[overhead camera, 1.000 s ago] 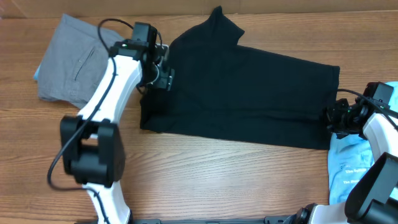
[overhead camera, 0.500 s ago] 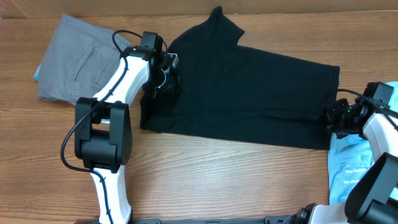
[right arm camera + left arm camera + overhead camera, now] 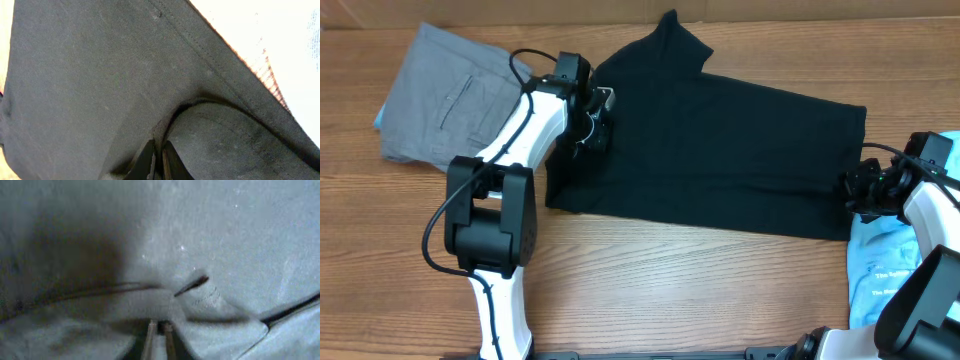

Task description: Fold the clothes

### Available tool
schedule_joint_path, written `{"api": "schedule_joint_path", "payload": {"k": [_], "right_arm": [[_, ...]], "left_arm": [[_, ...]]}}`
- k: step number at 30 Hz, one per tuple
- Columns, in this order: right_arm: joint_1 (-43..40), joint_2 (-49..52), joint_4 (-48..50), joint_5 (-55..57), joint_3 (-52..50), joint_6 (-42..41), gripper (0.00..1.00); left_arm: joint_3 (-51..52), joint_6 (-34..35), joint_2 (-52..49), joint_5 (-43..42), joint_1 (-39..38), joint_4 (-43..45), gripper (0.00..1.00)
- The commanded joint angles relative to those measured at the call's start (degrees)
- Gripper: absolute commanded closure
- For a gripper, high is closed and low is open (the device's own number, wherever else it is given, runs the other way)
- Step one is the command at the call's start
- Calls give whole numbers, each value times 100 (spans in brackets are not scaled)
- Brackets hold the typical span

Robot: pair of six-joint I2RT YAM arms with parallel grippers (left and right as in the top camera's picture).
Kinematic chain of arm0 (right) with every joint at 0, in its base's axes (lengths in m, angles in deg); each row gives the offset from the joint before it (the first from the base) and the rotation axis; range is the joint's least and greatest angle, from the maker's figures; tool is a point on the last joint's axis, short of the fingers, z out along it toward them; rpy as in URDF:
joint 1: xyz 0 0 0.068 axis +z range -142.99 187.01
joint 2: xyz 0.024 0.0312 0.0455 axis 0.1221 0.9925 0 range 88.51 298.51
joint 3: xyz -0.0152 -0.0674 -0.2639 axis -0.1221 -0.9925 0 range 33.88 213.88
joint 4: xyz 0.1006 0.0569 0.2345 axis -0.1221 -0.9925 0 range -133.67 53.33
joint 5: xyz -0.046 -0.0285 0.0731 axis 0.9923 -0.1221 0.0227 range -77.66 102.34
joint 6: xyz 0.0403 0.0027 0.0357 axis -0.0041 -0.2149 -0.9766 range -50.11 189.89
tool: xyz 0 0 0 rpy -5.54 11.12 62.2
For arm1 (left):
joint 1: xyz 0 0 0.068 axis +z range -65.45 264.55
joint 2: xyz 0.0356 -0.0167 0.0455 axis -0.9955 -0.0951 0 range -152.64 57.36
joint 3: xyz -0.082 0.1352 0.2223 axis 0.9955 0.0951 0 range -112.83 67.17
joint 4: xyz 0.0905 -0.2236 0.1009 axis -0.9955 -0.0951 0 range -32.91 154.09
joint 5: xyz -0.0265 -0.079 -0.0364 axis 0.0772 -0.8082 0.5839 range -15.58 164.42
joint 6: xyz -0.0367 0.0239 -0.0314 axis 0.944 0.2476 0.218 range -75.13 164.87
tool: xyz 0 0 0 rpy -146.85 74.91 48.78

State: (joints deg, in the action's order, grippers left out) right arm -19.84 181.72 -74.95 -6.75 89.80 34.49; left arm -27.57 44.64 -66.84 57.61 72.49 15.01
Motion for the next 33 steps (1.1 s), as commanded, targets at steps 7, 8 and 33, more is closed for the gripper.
{"api": "schedule_joint_path", "payload": {"k": [7, 8, 33], "right_arm": [[26, -133, 26, -7, 109, -15, 96], [26, -131, 26, -7, 109, -17, 96], [26, -131, -61, -31, 109, -17, 96]], "left_arm": [[11, -42, -114, -63, -42, -109, 0], [13, -44, -116, -61, -48, -101, 0], [-90, 334, 345, 686, 116, -1572, 94]]}}
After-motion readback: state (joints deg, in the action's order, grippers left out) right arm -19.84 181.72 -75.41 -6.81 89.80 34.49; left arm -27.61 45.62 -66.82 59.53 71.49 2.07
